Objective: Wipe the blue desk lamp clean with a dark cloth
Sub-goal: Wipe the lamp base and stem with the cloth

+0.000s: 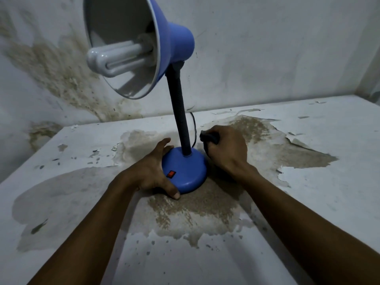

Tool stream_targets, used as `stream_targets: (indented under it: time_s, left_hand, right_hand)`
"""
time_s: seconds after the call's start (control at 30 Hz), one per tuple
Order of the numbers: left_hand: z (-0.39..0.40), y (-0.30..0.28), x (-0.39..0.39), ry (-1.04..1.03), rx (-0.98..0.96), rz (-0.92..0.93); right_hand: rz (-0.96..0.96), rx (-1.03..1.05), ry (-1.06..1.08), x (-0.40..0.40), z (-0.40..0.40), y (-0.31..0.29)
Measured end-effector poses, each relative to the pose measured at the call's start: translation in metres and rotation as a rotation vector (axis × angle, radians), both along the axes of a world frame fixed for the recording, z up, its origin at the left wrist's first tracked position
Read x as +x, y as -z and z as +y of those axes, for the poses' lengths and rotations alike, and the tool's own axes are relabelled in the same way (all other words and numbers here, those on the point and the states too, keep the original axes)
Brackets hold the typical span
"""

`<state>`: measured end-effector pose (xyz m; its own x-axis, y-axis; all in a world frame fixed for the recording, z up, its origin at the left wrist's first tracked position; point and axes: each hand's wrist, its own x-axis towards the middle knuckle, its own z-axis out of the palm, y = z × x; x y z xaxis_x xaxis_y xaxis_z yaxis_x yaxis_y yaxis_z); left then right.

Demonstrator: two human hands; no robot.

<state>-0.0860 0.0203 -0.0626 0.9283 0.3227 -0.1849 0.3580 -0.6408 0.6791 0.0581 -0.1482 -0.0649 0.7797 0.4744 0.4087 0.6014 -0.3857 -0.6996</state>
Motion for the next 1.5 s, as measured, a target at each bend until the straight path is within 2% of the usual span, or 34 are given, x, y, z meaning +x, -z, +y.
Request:
stream_targets:
  time_s: [0.1, 0.23, 0.27, 0.33, 0.37, 0.43, 0.5, 0.53, 0.73, 0.83, 0.9, 1.0, 1.07, 1.13, 1.2, 1.4, 1.5]
  left_hand:
    - [0.0, 0.001, 0.0, -0.003, 0.004, 0.0]
    - [-0.001, 0.002, -0.001, -0.008, 0.018, -0.008]
    - [-0.001, 0.002, -0.001, -0.008, 0.017, -0.009]
    - [0.0, 0.002, 0.0, -0.004, 0.006, -0.016]
    - [0.0, 0.002, 0.0, -0.005, 0.0, -0.017]
    - [-0.001, 0.001, -0.001, -0.005, -0.002, -0.017]
    - [-0.002, 0.002, -0.001, -0.013, 0.004, -0.021]
    - [-0.003, 0.004, -0.002, -0.02, 0.005, -0.024]
    - [-0.006, 0.005, -0.002, -0.044, 0.017, -0.061]
    - [-0.008, 0.005, -0.001, -0.053, 0.009, -0.067]
    - [-0.009, 0.006, -0.002, -0.062, -0.01, -0.086]
    - [-0.014, 0.011, -0.002, -0.09, -0.032, -0.144]
    - [-0.022, 0.015, -0.004, -0.125, -0.027, -0.181]
    - [-0.032, 0.02, -0.004, -0.179, -0.015, -0.231]
    - [-0.044, 0.026, -0.004, -0.239, -0.013, -0.281]
    - [-0.061, 0.035, -0.005, -0.343, -0.042, -0.364]
    - [-0.062, 0.034, -0.006, -0.339, -0.013, -0.36]
  right_hand:
    - [0.014, -0.159, -0.175, -0.002, 0.011, -0.001]
    - [-0.074, -0.25, -0.259, -0.017, -0.001, -0.005]
    - [-0.036, -0.263, -0.327, -0.021, -0.011, -0.01]
    - [0.216, -0.21, -0.501, -0.026, -0.03, -0.024]
    - [0.334, -0.147, -0.508, -0.024, -0.034, -0.029]
    - [0.413, 0.02, -0.313, -0.012, -0.028, -0.026]
    - [0.373, 0.103, -0.168, -0.002, -0.015, -0.017]
    - [0.354, 0.092, -0.16, -0.002, -0.008, -0.013]
    - [-0.057, -0.222, -0.107, -0.044, -0.014, 0.003]
    - [-0.153, -0.306, -0.197, -0.067, -0.028, 0.001]
    - [-0.115, -0.339, -0.339, -0.075, -0.038, -0.006]
    - [0.128, -0.262, -0.535, -0.075, -0.048, -0.016]
    - [0.21, -0.104, -0.414, -0.068, -0.049, -0.014]
    - [0.152, -0.046, -0.211, -0.058, -0.044, -0.009]
    - [0.091, -0.106, -0.144, -0.051, -0.035, -0.01]
    - [-0.133, -0.45, -0.219, -0.058, -0.022, -0.017]
    - [-0.014, -0.387, -0.38, -0.062, -0.03, -0.027]
